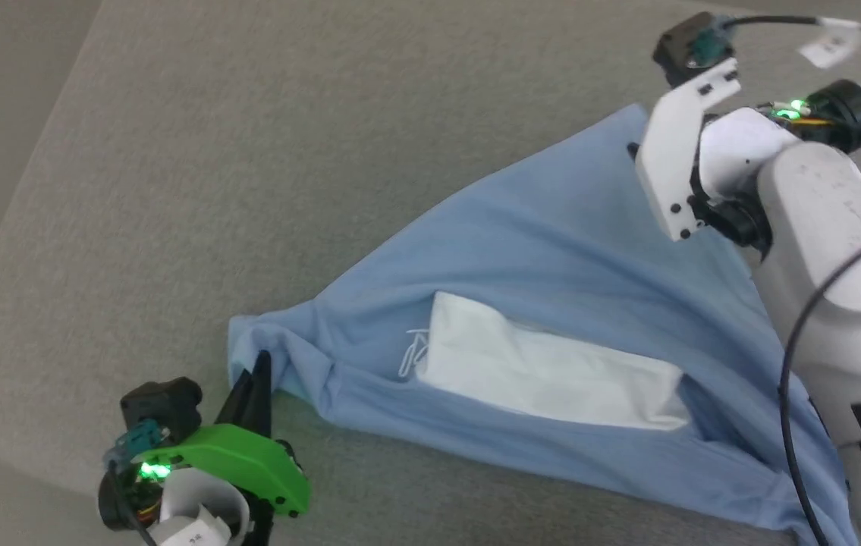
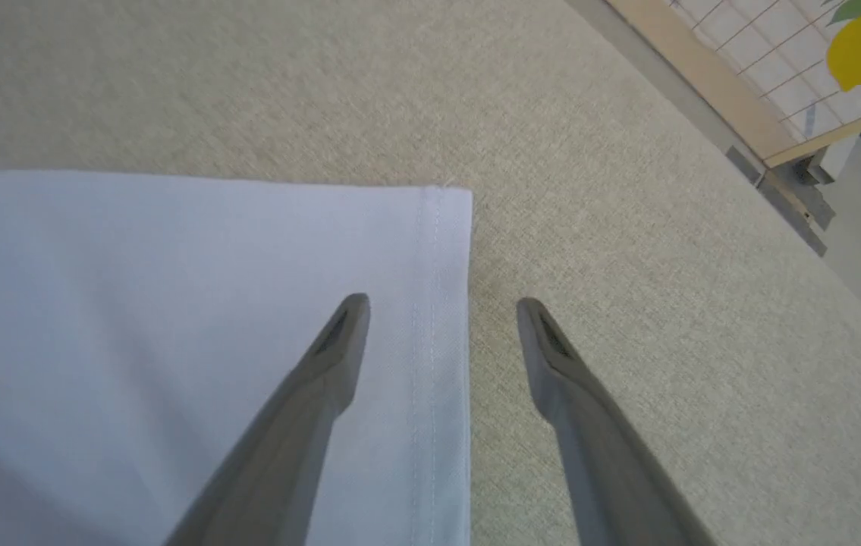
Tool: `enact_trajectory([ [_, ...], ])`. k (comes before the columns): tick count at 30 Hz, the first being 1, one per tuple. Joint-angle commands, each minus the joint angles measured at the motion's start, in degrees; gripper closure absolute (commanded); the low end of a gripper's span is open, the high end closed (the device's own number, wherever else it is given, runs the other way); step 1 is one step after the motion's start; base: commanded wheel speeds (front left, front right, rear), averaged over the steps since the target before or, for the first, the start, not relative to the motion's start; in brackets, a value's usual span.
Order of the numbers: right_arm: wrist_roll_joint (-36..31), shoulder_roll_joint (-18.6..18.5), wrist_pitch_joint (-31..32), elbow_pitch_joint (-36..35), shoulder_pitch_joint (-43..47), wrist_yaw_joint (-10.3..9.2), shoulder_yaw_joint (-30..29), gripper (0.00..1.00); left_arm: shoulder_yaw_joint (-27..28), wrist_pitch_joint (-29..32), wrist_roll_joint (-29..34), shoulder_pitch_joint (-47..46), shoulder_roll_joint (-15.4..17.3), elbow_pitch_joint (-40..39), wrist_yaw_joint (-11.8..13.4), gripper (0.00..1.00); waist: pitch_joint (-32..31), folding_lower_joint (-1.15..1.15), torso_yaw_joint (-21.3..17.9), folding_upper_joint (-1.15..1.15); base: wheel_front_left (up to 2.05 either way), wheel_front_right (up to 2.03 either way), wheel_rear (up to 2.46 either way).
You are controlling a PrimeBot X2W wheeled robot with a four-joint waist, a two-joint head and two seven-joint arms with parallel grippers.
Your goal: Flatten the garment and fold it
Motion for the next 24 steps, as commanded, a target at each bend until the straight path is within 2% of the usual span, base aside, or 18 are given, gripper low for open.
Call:
enact_trajectory([
  [1, -1.46, 0.09, 1.53, 2.09, -1.34, -0.08, 0.59, 0.00, -0.17, -0.41, -0.11, -1.14, -0.51, 0.54, -0.54, 1.00, 4.65, 0.00, 4.46, 0.00, 0.00, 0.00, 0.00],
  [5, -3.15, 1.32, 4.66, 6.46, -3.73, -0.08, 2.01, 0.00, -0.61, -1.01, -0.46, -1.75, -1.42, 1.83, -1.12, 1.00, 5.57, 0.00, 4.79, 0.00, 0.00, 0.00, 0.00],
  [10, -0.93, 1.58, 8.46, 9.73, -4.77, -0.08, 5.03, 0.00, -0.52, -1.63, -0.81, -2.18, -1.75, 3.26, -1.47, 1.00, 5.66, 0.00, 4.01, 0.00, 0.00, 0.00, 0.00],
  [12, 0.73, 1.37, 8.84, 9.88, -5.16, -0.08, 5.04, 1.00, -0.22, -1.77, -0.93, -2.22, -1.52, 3.55, -1.47, 1.00, 5.20, 0.00, 3.24, 0.00, 0.00, 0.00, 0.00],
  [18, 6.97, -1.03, 2.36, 5.39, -5.44, -0.08, 0.38, 1.00, 0.77, -1.94, -0.89, -1.79, -0.09, 3.51, -1.10, 1.00, 1.58, 0.00, 0.26, 0.00, 0.00, 0.00, 0.00],
  [21, 12.97, -2.61, -1.12, 0.40, -3.09, -0.08, -3.51, 1.00, 1.25, -1.43, -0.83, -1.21, 1.03, 3.18, -0.66, 1.00, -1.40, 0.00, -2.06, 0.00, 0.00, 0.00, 0.00],
  [24, 17.18, -5.52, -1.78, -5.38, 1.32, -0.08, -5.78, 1.00, 1.82, -0.89, -0.78, -0.33, 2.25, 2.64, -0.09, 1.00, -4.25, 0.00, -4.57, 0.00, 0.00, 0.00, 0.00],
])
